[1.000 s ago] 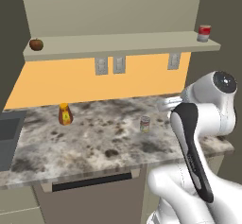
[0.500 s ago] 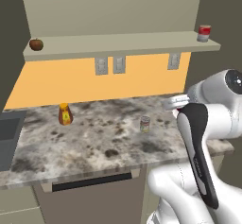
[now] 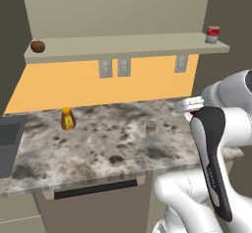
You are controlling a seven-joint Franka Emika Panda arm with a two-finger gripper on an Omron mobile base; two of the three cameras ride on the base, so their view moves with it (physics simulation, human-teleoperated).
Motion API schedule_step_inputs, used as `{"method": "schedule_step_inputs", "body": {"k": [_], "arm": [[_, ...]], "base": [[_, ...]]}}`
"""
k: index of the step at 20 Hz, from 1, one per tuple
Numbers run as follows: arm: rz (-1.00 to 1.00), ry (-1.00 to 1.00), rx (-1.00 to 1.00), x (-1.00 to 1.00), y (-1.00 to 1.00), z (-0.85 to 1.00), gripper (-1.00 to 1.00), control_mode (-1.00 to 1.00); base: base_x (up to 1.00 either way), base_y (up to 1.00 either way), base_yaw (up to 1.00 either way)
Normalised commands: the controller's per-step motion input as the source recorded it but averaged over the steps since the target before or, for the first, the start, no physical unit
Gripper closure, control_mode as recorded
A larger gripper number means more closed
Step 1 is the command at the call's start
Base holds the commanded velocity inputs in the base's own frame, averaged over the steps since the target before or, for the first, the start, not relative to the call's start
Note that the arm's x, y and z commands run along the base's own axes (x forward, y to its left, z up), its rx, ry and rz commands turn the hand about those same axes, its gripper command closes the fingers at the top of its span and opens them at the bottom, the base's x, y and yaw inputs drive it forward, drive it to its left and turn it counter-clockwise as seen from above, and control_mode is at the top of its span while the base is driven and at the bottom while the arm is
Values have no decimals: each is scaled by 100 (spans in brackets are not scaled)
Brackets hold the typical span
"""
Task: Pick the cans from the counter and place them in their designated side in the cabinet.
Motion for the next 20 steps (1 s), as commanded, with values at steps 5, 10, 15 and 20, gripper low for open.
{"method": "schedule_step_inputs", "body": {"k": [5,10,15,20], "arm": [[0,-10,-5,-12,-2,17,100,-100],[0,-7,-4,-12,-7,22,100,-100],[0,-1,-2,-10,-10,24,100,-100],[0,0,-1,-10,-14,27,100,-100]], "base": [[0,0,0],[0,0,0],[0,0,0],[0,0,0]]}}
